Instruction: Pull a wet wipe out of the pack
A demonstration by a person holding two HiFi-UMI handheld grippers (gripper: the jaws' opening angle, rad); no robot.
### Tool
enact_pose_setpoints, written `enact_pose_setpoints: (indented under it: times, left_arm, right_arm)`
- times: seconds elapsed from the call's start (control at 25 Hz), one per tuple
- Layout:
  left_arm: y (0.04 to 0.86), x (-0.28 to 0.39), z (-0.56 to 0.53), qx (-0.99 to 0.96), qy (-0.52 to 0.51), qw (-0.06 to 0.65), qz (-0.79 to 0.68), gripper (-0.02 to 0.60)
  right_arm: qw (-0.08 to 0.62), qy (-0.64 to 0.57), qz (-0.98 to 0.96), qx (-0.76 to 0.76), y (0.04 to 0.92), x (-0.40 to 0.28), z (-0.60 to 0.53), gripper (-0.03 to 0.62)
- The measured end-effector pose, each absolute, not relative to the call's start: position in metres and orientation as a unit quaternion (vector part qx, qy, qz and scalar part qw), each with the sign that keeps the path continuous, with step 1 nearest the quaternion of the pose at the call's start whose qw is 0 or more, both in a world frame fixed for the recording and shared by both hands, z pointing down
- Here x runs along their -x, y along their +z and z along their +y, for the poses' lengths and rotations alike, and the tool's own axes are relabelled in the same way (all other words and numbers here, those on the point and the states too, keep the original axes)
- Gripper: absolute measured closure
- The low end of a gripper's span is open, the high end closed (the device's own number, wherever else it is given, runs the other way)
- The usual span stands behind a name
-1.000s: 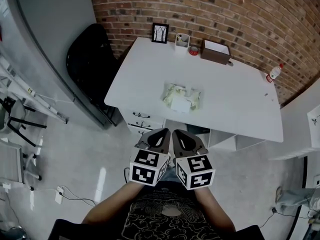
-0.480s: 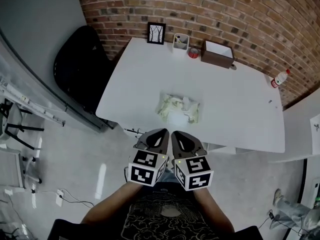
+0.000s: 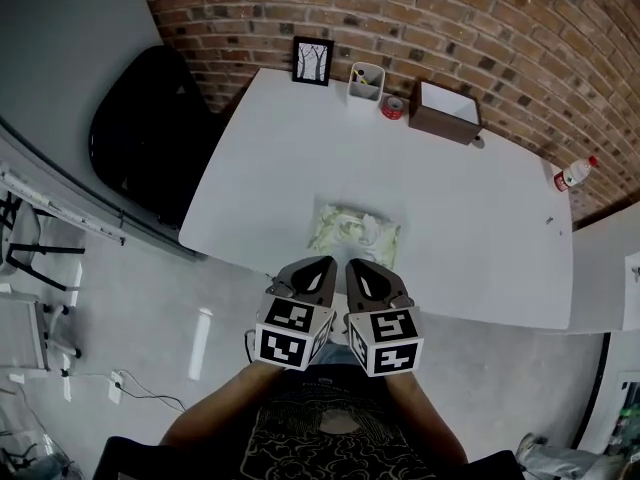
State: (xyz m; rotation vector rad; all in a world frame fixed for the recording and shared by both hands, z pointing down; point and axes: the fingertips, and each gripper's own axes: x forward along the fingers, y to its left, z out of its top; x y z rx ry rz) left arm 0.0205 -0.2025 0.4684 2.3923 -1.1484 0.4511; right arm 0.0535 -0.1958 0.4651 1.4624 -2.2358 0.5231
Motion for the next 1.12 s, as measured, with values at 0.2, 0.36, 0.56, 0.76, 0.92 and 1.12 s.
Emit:
enact_pose_setpoints:
  times: [0.2,0.36,0.56,0.76,0.92,1.12]
  left_arm:
    - [0.479,-0.024,-0.219,-0.86,0.172,0.232,-0.42,0.569]
    - [0.486,-0.025,-0.231,-0.856,0.18,0.237,-0.422,0.569]
    - [0.495,-0.028,-0.244,-0.853,0.19,0.238,-0.423,0.569]
    - [0.497,-0.029,-0.26,-0.849,0.191,0.238,-0.43,0.569]
    - [0.499,-0.027,-0.27,-0.846,0.192,0.236,-0.439,0.569]
    - [0.503,-0.025,-0.275,-0.839,0.196,0.242,-0.446,0.569]
  right_arm:
    - [0.221,0.195,-0.8,-0.523,0.478,-0.059,-0.215,0.574]
    - [0.239,0.189,-0.795,-0.524,0.487,-0.063,-0.229,0.572]
    - [0.261,0.186,-0.791,-0.521,0.498,-0.065,-0.245,0.572]
    - [0.271,0.194,-0.793,-0.511,0.505,-0.067,-0.258,0.572]
    - [0.279,0.203,-0.794,-0.501,0.514,-0.069,-0.263,0.571]
    - [0.286,0.212,-0.795,-0.492,0.523,-0.068,-0.265,0.571]
